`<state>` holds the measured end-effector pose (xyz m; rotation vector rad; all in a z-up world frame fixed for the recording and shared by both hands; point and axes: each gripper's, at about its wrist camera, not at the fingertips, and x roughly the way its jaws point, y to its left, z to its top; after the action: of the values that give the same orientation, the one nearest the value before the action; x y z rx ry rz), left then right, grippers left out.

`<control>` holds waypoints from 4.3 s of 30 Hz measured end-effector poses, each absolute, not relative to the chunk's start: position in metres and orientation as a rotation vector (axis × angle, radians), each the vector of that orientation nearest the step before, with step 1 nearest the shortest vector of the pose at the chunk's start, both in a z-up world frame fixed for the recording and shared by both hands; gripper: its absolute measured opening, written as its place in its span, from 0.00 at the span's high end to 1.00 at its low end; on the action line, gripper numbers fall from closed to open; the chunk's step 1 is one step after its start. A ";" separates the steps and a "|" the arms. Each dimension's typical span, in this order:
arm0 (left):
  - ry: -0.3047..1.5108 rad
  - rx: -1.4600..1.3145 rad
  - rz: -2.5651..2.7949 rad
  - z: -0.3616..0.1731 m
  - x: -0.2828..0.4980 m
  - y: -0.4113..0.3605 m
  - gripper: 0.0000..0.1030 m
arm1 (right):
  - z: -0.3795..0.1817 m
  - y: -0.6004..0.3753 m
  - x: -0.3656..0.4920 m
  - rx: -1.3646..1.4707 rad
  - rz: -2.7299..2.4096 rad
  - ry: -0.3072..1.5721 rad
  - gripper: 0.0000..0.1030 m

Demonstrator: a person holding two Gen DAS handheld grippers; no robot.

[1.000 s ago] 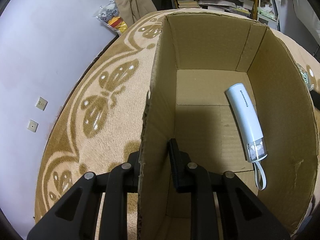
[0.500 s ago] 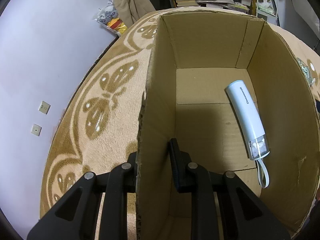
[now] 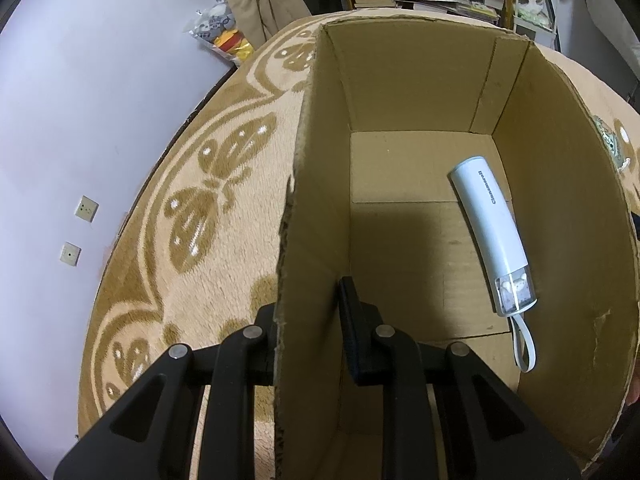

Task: Organize rigid objects
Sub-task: 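Return the right tool to the pile and grasp the white charger block, then lift the charger block, carry it over the box and release it inside, then return the right tool to the pile and grasp the green Pochacco oval case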

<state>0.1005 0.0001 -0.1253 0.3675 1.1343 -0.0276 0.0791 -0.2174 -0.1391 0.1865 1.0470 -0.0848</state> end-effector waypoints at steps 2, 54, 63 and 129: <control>1.134 0.368 -0.028 -0.126 0.100 0.001 0.81 | -0.139 -0.217 0.079 0.189 -0.085 1.047 0.22; 1.148 0.362 -0.024 -0.133 0.102 0.001 0.81 | -0.054 -0.192 0.094 0.202 -0.027 0.776 0.35; 1.150 0.368 -0.018 -0.133 0.102 -0.002 0.81 | -0.047 -0.208 0.086 0.220 -0.083 0.732 0.35; 1.141 0.315 -0.037 -0.131 0.104 0.003 0.85 | -0.094 -0.242 0.074 0.337 -0.154 0.889 0.10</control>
<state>0.1039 0.0031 -0.1308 0.3152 1.1413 -0.0370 0.0740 -0.2417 -0.0945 0.3369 0.8893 -0.1540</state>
